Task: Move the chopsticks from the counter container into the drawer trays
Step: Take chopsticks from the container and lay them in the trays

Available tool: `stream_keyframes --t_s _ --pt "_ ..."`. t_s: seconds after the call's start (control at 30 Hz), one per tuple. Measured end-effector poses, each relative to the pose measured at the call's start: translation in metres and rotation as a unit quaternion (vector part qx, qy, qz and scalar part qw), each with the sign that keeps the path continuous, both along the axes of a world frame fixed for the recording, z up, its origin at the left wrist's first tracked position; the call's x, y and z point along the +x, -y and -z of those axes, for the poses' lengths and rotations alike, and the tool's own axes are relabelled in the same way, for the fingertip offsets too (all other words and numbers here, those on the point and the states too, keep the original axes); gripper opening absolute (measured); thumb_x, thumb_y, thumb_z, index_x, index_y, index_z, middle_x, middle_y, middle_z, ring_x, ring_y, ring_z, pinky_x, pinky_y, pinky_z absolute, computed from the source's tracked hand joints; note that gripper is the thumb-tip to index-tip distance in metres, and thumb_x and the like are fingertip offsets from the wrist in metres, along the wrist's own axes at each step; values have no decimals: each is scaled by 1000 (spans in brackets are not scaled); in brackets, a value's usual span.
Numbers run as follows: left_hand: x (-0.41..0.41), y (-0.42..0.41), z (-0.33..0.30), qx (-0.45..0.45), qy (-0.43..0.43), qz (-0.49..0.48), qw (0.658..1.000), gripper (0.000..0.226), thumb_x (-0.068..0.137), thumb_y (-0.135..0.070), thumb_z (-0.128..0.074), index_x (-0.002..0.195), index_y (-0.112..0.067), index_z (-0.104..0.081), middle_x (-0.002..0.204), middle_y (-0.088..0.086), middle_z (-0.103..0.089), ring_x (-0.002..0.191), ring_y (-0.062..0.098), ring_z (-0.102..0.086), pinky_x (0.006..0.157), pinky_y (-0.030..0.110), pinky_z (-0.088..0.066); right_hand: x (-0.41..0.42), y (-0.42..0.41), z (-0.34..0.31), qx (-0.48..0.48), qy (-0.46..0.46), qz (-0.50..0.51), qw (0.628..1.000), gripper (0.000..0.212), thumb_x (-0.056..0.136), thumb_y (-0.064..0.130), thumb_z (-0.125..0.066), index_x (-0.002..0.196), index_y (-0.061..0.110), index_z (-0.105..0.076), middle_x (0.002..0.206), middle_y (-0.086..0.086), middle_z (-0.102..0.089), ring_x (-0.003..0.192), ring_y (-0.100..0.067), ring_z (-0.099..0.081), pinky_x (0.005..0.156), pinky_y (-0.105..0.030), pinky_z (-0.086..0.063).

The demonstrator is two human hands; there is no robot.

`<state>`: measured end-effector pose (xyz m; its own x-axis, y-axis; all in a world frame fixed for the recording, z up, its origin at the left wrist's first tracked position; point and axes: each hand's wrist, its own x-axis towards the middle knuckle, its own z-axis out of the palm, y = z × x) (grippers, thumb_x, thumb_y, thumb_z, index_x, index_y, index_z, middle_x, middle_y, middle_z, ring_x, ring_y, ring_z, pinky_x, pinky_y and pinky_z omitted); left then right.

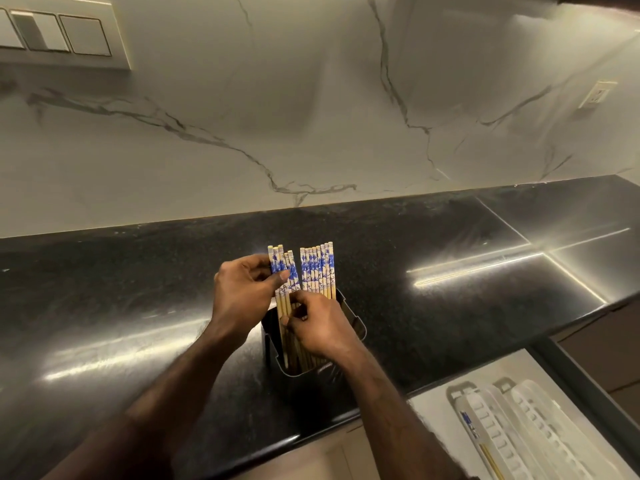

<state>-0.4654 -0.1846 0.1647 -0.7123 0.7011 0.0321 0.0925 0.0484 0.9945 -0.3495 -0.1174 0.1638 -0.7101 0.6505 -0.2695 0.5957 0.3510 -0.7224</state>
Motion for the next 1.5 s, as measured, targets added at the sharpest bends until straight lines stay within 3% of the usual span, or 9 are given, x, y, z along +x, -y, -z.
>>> stream_keyframes --t_s 0.17,0.37,0.5,0.73,0.93,1.1,1.27,1.5 --pt "1 -1 -34 30 -35 47 998 25 81 -5 -71 105 -12 -68 92 4 -75 83 13 -74 75 34 -61 9 2 -10 -48 -41 11 998 31 95 20 -59 127 21 -58 123 0 -64 107 -9 -56 90 -28 -43" --pt "3 -9 -77 68 -30 81 994 26 79 -7 -73 104 -11 -70 89 6 -76 81 16 -74 74 30 -60 34 -1 -19 -123 -133 29 983 16 94 14 -60 108 14 -68 102 -2 -75 96 -13 -70 88 -32 -52" --pt "9 -16 -105 107 12 84 991 22 77 -6 -73 99 -10 -71 88 7 -76 79 18 -75 68 26 -60 60 -6 -26 -163 -164 33 972 19 94 11 -58 111 12 -68 105 -4 -74 101 -15 -70 98 -43 -51" --pt "41 -29 -127 128 59 92 986 17 78 -5 -73 93 -11 -70 90 11 -75 80 21 -75 67 27 -60 129 -16 -37 -248 -188 40 950 20 96 7 -54 114 6 -64 111 -15 -71 107 -26 -68 94 -44 -55" --pt "108 -40 -127 122 82 118 982 19 78 -5 -73 96 -11 -69 93 12 -75 81 21 -75 64 25 -60 200 -16 -42 -251 -217 64 941 20 95 3 -55 112 1 -66 107 -18 -71 101 -28 -70 86 -37 -59" --pt "188 -47 -124 130 112 147 974 16 79 -5 -71 94 -10 -68 92 14 -74 79 23 -74 62 27 -61 280 -10 -42 -236 -221 107 940 18 93 3 -59 108 2 -69 103 -16 -73 98 -29 -71 86 -37 -59" --pt "276 -57 -109 117 130 180 968 28 81 -7 -69 109 -4 -66 95 12 -75 84 26 -74 66 32 -61 371 -8 -41 -233 -208 150 938 19 91 5 -62 108 -1 -70 101 -18 -73 93 -27 -72 86 -39 -59" --pt "382 -74 -94 79 169 223 957 20 84 -6 -66 104 -6 -67 93 11 -75 85 24 -74 67 32 -61 479 -16 -34 -281 -190 212 916 18 90 2 -64 105 -3 -72 96 -21 -73 88 -26 -71 84 -38 -59"
